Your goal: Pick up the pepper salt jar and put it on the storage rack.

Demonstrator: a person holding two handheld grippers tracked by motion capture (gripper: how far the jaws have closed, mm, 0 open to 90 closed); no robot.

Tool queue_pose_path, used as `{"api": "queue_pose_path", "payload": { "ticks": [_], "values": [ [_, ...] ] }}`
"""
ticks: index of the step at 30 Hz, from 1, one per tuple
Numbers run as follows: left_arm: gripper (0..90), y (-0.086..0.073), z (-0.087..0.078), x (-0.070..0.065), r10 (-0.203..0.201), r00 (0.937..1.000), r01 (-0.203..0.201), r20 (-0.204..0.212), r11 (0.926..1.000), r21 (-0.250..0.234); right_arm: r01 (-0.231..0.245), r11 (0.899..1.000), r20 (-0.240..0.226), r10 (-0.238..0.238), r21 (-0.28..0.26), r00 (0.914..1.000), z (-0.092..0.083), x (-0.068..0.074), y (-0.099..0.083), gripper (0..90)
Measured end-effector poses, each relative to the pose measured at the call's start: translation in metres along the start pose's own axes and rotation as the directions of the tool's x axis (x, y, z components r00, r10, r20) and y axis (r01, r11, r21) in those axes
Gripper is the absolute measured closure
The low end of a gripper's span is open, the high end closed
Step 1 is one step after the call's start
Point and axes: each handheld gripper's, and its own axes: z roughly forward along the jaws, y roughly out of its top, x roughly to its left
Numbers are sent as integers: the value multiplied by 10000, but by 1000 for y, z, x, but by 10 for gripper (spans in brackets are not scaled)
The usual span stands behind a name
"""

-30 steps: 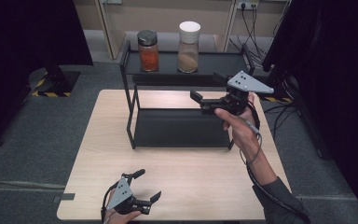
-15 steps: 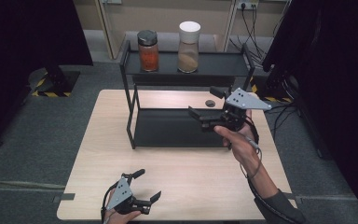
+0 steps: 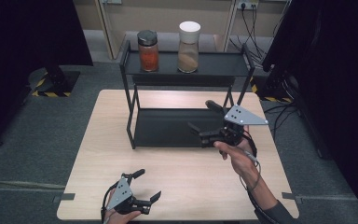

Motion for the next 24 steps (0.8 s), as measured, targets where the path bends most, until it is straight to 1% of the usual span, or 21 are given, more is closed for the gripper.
{"api": "queue_pose_path", "payload": {
  "ticks": [9, 16, 20, 24],
  "values": [
    [38, 0, 0, 0, 9, 10000, -9, 0, 10000, 6, 35, 9999, 10, -35, 134, 10000, -7, 7, -15, 4],
    [38, 0, 0, 0, 15, 10000, -15, -3, 10000, -1, 14, 9996, 92, -17, 269, 10000, -13, 12, -31, 4],
    [38, 0, 0, 0, 16, 10000, -16, -5, 10000, 3, -72, 9997, 133, 69, 240, 9999, -17, 13, -41, 4],
    [38, 0, 0, 0, 26, 10000, -26, -16, 10000, -1, -60, 9995, 165, 55, 306, 9998, -21, 16, -48, 4]
  ]
}}
